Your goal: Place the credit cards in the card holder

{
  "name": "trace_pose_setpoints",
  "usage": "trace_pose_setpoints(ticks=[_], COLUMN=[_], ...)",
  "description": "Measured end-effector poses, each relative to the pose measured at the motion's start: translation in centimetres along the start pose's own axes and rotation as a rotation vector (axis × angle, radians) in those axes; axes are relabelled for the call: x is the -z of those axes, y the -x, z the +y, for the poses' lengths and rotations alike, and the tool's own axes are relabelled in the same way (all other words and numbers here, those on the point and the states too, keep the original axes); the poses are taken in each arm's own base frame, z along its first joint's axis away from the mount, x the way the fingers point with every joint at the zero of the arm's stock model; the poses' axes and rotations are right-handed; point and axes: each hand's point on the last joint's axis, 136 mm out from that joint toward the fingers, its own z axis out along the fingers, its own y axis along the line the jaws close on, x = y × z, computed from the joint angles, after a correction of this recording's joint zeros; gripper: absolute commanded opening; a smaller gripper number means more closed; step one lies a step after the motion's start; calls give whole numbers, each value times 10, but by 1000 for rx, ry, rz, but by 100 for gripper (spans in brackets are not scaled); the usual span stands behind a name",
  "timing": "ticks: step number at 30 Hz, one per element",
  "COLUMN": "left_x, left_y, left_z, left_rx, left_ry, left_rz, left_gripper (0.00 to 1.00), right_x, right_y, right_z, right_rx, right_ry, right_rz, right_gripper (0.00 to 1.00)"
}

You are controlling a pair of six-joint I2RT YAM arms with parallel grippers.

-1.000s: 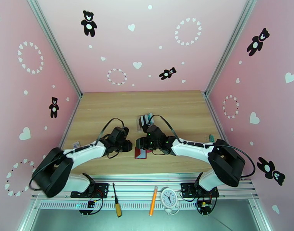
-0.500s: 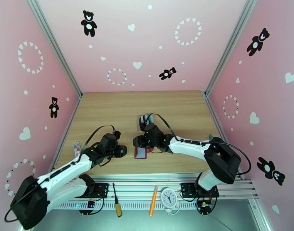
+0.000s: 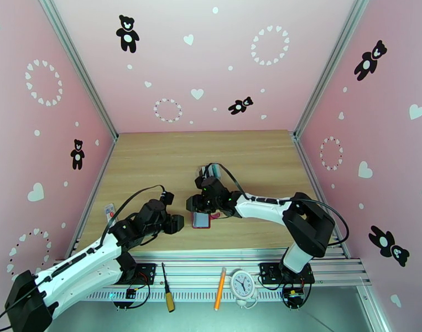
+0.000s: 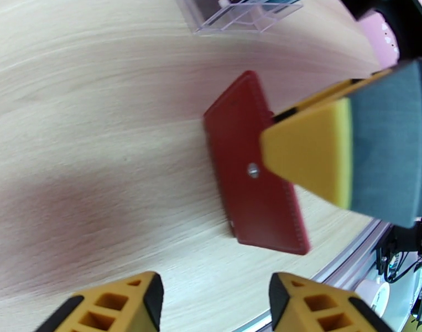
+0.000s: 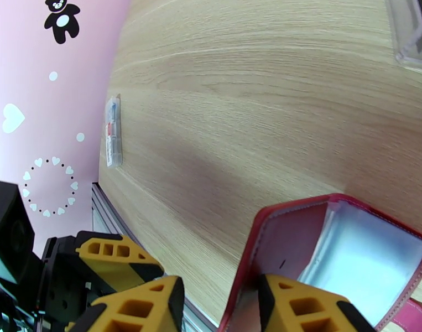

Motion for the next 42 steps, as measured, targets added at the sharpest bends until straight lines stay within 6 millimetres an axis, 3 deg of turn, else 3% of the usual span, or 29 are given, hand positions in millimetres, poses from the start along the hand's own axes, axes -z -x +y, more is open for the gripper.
trace_pose_setpoints(ticks=[7,22,32,42], left_x=[8,-15,-23,-28], left_y=[6,-2,-3,-9], left_z=[-7,1,11,28], left_rx=[-6,-13,-25,-6], left_ry=[-36,8,65,148], left_rz=[-35,31,37,61], left_gripper=[59,59,44,39], right_x=[-8,-23,-23,-14], right_y=[3,-2,-1,3], right_z=[11,3,4,-1], right_rx=[10,-6,-5,-13], right_ry=[22,13,21,20], right_rz=[12,42,41,21], right_gripper=[43,43,45,44])
